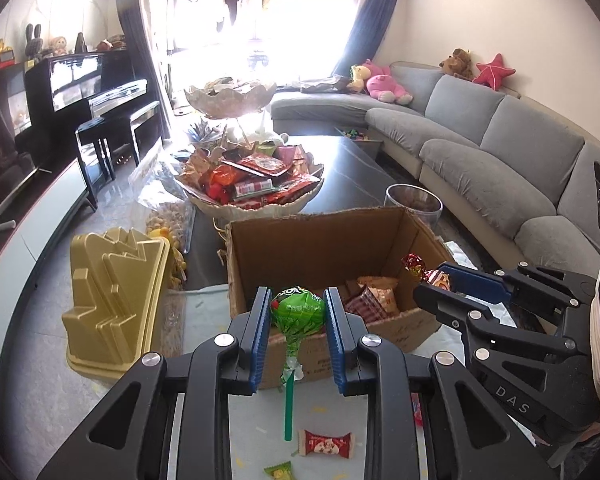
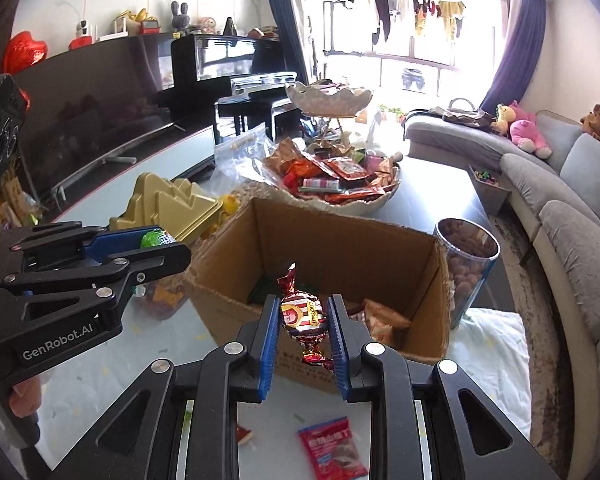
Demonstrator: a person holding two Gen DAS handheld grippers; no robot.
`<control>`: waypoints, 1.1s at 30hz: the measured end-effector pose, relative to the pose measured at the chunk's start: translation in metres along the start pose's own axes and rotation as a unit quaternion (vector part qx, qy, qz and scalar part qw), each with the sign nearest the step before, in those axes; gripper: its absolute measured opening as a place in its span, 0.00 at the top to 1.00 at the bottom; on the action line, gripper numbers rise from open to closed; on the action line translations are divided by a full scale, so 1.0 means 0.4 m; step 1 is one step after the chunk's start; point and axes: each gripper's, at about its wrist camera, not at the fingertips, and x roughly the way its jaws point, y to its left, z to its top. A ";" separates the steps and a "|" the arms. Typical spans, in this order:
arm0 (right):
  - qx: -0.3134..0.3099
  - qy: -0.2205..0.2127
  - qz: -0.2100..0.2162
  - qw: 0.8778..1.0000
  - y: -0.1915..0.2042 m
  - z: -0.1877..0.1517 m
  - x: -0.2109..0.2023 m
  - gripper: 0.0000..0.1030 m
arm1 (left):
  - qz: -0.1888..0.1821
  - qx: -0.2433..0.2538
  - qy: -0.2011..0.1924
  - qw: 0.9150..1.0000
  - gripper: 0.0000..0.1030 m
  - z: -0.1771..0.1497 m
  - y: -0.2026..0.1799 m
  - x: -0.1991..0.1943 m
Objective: Organize snacks
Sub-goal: 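Carry both candies over the box and open both grippers to release, then move both tools back from the box toward the two remaining candies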
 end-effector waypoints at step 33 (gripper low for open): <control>0.030 0.014 -0.031 0.999 -0.086 -0.001 0.075 0.57 | 0.075 0.005 0.015 0.997 0.32 -0.026 0.000 0.035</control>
